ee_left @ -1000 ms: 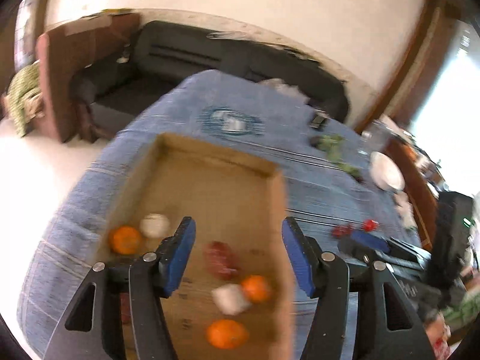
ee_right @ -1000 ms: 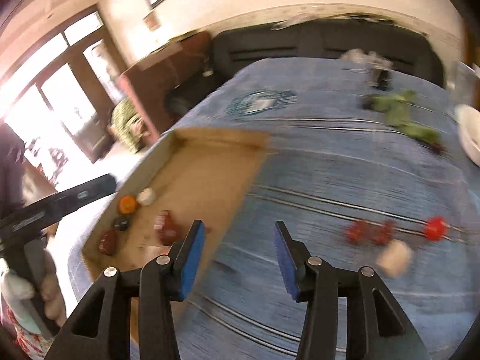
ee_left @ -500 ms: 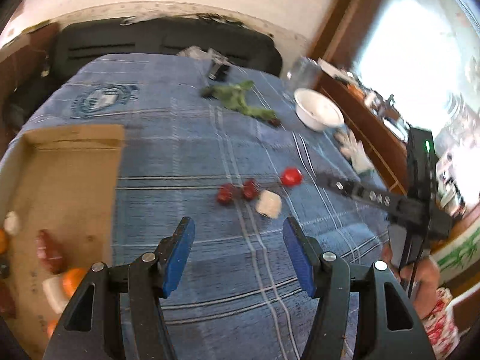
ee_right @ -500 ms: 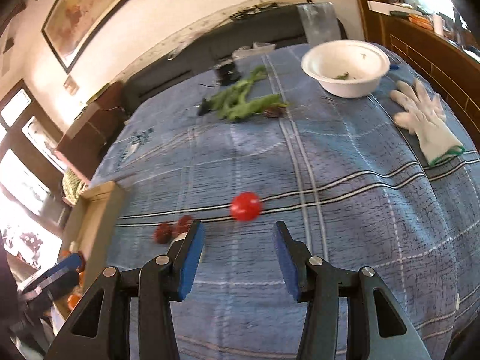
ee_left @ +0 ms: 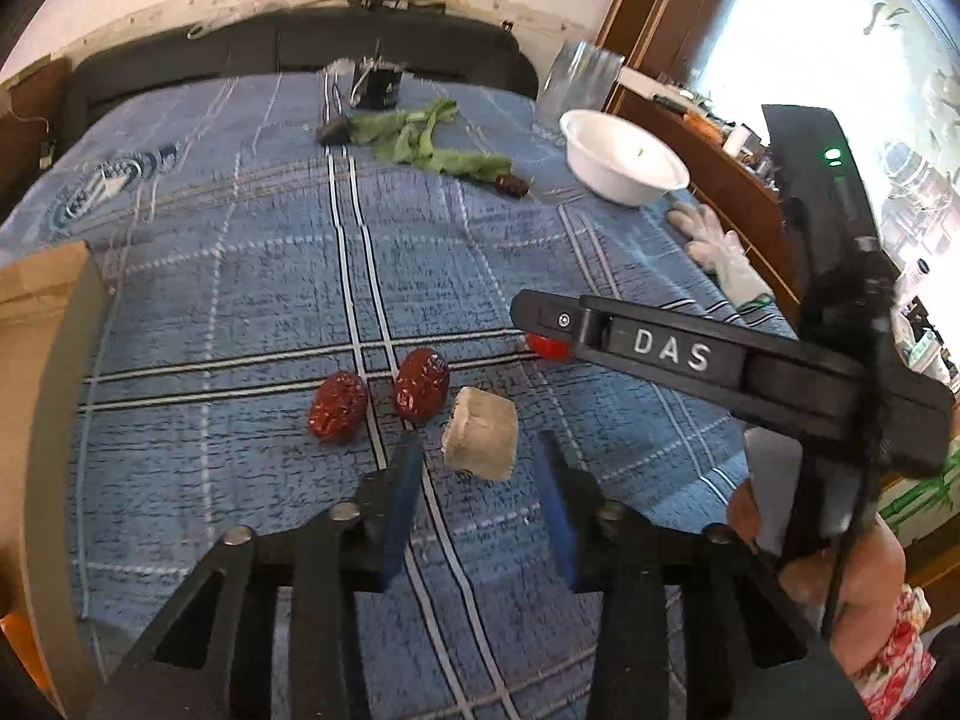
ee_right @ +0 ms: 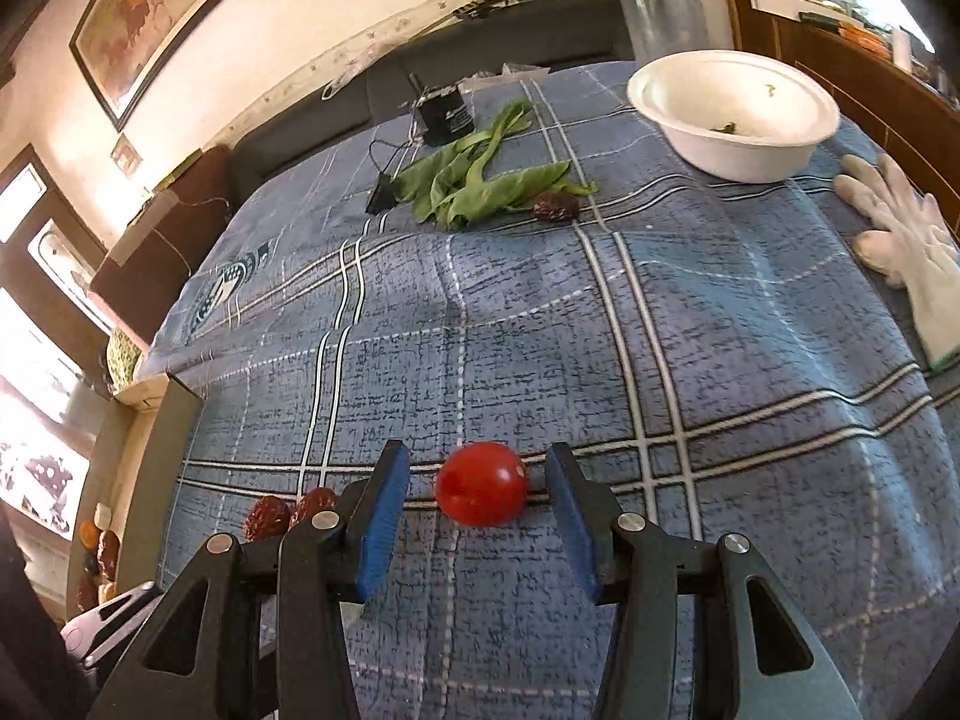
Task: Organize fruits
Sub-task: 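Grasp the red cherry tomato with the right tool while the left tool grasps a beige cube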
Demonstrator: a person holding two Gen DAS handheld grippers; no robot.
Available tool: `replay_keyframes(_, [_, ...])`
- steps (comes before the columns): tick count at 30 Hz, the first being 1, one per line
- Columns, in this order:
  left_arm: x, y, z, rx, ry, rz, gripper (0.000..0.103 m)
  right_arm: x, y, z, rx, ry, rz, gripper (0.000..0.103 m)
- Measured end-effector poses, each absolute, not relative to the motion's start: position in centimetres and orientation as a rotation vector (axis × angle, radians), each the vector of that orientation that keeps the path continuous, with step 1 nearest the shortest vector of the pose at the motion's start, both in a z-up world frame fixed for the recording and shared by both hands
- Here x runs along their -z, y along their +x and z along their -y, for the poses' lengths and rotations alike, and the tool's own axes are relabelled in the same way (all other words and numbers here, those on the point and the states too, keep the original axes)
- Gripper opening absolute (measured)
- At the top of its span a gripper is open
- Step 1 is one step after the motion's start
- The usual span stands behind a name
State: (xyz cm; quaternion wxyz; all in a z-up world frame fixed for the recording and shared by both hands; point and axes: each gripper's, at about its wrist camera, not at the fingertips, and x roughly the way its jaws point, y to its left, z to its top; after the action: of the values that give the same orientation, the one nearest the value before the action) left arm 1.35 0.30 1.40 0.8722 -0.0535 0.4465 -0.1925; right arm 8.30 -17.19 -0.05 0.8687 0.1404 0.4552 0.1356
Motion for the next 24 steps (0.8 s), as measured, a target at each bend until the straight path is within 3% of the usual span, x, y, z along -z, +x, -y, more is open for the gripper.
replay_keyframes(5, [-0.5,2.3,-0.2,0.4,-0.129,-0.942,0.035,0.1,8.4,16.6,-0.291,0.26,-0.936,0.05])
replay_keyframes(8, [-0.4,2.3,0.0,0.401,-0.115,-0.927,0.033,0.1,8.2,16.2,-0.27,0.218,-0.927,0.041])
replay_keyframes(9, [-0.4,2.3,0.0,0.399,-0.109,-0.922,0.024,0.1,8.2,16.1,-0.262,0.203,-0.924,0.034])
replay_keyframes(24, [-0.9,1.2,-1.7,0.403,-0.18,-0.868,0.022,-0.3,6.7,17.6,-0.281,0.314,-0.904,0.034])
